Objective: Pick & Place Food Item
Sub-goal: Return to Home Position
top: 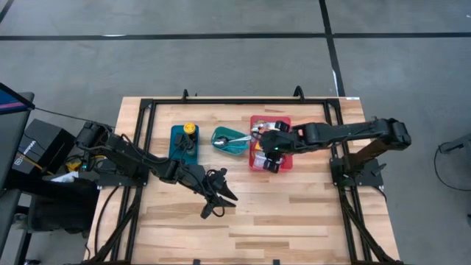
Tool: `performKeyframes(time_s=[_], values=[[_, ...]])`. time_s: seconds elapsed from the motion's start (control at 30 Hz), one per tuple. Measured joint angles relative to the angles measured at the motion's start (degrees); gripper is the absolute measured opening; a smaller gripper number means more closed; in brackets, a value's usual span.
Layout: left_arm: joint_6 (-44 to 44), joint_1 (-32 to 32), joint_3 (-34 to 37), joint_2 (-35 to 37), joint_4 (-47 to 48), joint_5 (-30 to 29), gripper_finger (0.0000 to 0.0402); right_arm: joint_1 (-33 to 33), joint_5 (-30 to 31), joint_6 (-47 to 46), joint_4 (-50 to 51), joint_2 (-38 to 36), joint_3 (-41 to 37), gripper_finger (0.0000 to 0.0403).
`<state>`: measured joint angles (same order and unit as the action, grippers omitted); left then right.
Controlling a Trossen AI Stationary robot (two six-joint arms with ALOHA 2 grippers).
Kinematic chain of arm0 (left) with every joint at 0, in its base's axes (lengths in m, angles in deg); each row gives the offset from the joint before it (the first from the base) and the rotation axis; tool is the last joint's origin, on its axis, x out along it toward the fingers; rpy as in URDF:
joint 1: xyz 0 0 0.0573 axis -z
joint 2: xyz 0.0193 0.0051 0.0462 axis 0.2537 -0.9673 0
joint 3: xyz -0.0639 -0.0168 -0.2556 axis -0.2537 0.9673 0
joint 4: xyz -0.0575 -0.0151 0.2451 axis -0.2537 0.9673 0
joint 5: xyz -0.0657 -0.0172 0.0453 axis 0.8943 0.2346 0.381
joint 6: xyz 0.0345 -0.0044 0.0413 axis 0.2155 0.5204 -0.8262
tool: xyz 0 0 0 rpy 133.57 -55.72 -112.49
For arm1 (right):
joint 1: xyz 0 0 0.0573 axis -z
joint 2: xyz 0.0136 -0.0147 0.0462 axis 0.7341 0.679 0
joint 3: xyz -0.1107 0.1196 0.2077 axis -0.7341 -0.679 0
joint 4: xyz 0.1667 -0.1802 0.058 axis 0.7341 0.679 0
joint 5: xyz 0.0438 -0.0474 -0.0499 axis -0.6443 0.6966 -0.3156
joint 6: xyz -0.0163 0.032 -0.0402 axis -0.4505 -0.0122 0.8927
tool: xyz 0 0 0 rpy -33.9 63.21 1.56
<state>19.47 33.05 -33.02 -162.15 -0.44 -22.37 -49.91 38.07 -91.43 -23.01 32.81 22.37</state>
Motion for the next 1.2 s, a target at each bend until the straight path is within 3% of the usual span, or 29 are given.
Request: performKeyframes(time_s=[0.27, 0.6, 0.8, 1.03, 1.2], values=[[-0.03, 0.00, 0.00, 0.00, 0.01, -0.01, 0.0109, -1.58, -0.32, -5.39, 2.49, -4.56, 0.00, 0.0088], [-0.13, -0.01, 0.00, 0.00, 0.01, 0.00, 0.0109, -8.89, -6.33, -8.20, 5.79, -4.82, -0.02, 0.0005], [-2.26, -0.01, -0.01, 0.00, 0.51, -0.35, 0.0109, -12.98, -7.44, -11.42, 5.66, -4.79, -0.02, 0.0003], [-7.63, -1.24, 0.57, 0.00, 0.76, -7.74, 0.0109, -16.66, -9.59, -10.99, 2.17, -4.77, -0.02, 0.0001], [-7.72, -4.41, 0.57, 0.00, 0.57, -6.17, 0.0109, -17.18, -12.57, -6.54, -3.86, -4.75, -0.02, 0.0001]])
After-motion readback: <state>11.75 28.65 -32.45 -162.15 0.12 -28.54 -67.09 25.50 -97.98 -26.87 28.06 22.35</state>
